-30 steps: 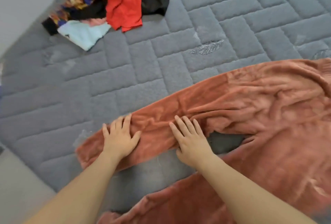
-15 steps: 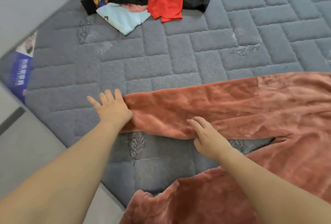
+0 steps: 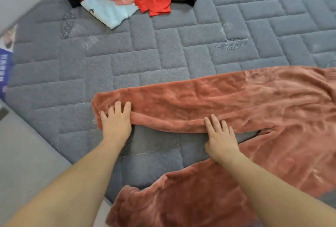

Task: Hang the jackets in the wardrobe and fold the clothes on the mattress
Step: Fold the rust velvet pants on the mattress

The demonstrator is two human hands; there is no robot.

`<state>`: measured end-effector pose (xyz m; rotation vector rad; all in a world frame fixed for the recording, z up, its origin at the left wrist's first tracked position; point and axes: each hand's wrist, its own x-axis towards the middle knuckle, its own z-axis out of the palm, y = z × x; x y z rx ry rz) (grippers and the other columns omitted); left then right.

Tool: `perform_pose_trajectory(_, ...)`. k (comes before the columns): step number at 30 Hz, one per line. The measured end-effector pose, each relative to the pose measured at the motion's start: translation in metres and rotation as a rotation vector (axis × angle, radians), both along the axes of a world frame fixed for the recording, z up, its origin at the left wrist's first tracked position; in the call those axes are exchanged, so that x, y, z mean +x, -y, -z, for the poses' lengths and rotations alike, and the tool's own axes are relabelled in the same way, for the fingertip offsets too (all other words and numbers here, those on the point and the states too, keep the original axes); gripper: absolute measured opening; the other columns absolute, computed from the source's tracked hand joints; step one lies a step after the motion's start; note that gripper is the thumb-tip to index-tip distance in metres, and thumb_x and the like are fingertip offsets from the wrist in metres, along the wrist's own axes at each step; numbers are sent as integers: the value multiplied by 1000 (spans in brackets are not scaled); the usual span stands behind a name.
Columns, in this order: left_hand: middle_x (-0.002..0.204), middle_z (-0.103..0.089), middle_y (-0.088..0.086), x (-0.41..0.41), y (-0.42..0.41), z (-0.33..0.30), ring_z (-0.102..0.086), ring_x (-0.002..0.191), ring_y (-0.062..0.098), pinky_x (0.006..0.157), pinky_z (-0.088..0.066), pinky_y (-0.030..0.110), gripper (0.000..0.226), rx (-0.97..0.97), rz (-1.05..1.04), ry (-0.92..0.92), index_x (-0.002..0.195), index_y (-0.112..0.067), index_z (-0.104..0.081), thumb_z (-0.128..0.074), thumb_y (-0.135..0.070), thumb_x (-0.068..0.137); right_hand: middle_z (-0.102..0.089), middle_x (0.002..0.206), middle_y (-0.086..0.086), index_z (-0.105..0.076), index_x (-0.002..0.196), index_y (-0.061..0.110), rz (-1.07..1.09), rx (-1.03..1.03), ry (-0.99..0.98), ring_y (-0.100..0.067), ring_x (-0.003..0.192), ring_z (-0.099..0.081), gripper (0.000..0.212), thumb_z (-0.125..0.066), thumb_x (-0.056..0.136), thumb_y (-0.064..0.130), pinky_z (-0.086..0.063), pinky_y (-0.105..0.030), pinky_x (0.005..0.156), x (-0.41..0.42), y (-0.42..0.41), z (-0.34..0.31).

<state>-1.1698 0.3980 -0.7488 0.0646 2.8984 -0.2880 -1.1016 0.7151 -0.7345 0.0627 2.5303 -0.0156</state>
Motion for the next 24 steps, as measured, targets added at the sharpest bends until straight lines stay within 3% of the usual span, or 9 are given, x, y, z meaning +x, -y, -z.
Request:
perform_pose_trajectory(2,110,-57,19,-4,16,-8,-57,94,39,85,-45,57,32,-65,146,-25,112,-10,-60,-46,-4,84,20,162,3,10,156,23,16,-58,75,-39,148,3,86,-46,91,35,-9,-51,120,2,22,2)
perform_pose_trajectory(5,148,-39,21,10,31,-21,-35,136,44,114,-18,63,54,-331,85,140,150,-12,-32,-25,-13,97,24,161,2,12,155,26,44,-74,128,-35,149,8,85,-44,93,38,-7,-54,119,3,26,0)
perform_pose_trajectory(7,160,-17,16,29,21,-32,-13,147,41,117,-4,62,61,-466,-22,309,156,-11,-9,-25,-24,99,22,162,1,8,156,29,54,-57,114,-29,150,6,81,-42,93,39,-5,-55,119,7,12,-5)
perform_pose_trajectory(10,143,-36,9,57,-28,-42,-35,131,32,106,-31,48,58,-184,132,407,138,-17,-39,-50,-40,86,13,164,0,-2,156,28,225,-24,62,-26,150,-1,77,-43,92,41,-4,-54,119,21,-26,-14)
perform_pose_trajectory(13,125,-57,2,82,-75,-46,-57,108,22,93,-44,34,54,98,-104,1086,115,-22,-61,-62,-58,75,8,164,-2,-9,156,22,501,41,83,-25,150,-3,75,-42,92,42,-6,-54,119,52,-65,-20)
perform_pose_trajectory(15,120,-66,-2,98,-84,-47,-65,98,18,90,-49,29,63,27,-177,1474,110,-24,-68,-76,-65,63,11,164,-2,-5,157,23,559,64,140,-27,150,0,78,-43,91,40,-5,-56,118,74,-68,-22)
perform_pose_trajectory(18,134,-55,3,115,-72,-55,-56,120,23,98,-48,35,74,-201,93,1313,127,-27,-63,-81,-53,61,18,163,-1,1,157,24,519,-22,189,-26,150,0,83,-46,90,40,-7,-57,118,94,-41,-24)
perform_pose_trajectory(22,128,-64,7,119,-31,-68,-64,107,26,88,-53,34,46,-69,-212,1214,124,-17,-65,-59,-34,82,19,163,2,-4,157,26,469,-96,263,-26,150,-2,78,-44,92,44,-8,-56,118,101,-13,-21)
perform_pose_trajectory(24,136,-60,2,119,-13,-68,-60,119,25,96,-48,39,44,-181,-255,962,128,-18,-62,-50,-36,90,16,163,5,-8,156,28,498,-119,271,-28,150,-4,74,-43,92,43,-9,-55,118,102,-16,-24)
